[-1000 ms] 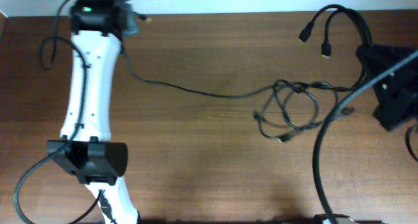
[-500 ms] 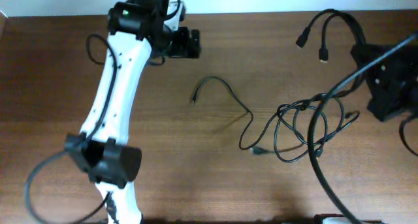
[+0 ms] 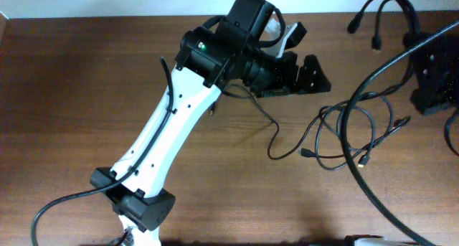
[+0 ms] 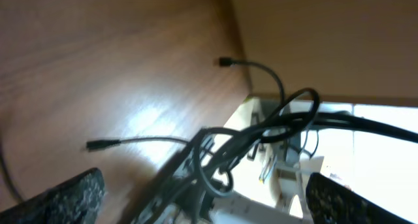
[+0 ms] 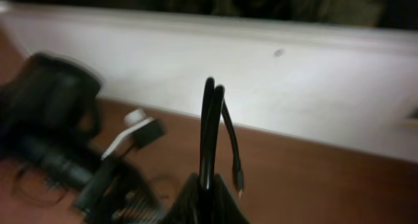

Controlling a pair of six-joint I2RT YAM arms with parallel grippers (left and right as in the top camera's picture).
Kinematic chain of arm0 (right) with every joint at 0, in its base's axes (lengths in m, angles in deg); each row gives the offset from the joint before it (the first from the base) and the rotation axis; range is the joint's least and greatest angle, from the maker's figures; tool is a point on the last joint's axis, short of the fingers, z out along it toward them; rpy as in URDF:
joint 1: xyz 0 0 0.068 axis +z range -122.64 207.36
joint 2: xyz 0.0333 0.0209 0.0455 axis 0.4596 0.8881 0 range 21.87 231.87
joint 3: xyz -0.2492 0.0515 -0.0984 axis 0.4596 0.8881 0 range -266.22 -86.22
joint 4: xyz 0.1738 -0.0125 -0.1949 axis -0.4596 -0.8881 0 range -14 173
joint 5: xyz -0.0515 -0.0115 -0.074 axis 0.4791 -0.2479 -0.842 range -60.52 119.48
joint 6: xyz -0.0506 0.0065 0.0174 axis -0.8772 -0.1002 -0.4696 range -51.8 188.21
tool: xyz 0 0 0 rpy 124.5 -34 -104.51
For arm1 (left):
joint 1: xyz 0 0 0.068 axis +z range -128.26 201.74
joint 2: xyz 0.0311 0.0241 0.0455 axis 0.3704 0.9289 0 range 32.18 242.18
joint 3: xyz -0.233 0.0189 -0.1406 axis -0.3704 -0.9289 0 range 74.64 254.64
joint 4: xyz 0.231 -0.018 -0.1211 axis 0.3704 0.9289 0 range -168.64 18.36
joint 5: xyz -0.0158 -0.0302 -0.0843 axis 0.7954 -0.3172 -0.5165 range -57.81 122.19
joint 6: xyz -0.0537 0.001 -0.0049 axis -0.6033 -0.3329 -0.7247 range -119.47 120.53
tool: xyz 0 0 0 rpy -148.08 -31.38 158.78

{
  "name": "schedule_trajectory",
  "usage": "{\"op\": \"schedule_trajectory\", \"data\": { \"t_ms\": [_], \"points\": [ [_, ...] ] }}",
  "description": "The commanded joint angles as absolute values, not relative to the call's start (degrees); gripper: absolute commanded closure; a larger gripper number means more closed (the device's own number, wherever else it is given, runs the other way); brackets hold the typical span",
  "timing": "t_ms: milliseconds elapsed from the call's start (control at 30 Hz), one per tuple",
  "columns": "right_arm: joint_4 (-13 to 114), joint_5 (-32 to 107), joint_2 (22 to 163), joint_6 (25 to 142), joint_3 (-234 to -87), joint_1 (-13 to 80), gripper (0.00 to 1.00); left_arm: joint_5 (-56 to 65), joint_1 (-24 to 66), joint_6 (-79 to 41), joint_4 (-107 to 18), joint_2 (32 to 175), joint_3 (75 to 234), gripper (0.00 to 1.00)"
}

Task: Untangle cables

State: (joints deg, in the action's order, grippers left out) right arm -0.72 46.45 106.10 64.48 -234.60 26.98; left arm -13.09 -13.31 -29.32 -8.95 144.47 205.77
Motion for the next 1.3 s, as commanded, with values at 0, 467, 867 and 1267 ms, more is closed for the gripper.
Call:
{"op": "schedule_trajectory", "data": {
  "t_ms": [0, 467, 867, 1267],
  "points": [
    [3.69, 40.33, 106.47, 64.00, -235.04, 26.98, 0.96, -19.56, -14.29, -37.19, -15.40, 144.71, 205.99, 0.01],
    [19.56, 63.98, 106.10, 70.25, -235.06, 27.00, 0.96, -18.36, -15.38, -37.21, -18.21, 144.71, 205.99, 0.21],
    [9.60, 42.21, 107.89, 61.33, -235.02, 24.92, 0.96, -17.55, 2.65, -21.14, -0.60, 138.59, 206.01, 1.00],
    [7.50, 34.87, 124.83, 67.17, -234.88, 8.23, 0.96, -10.88, 44.24, -11.90, 13.50, 112.23, 206.01, 0.94]
  ]
}}
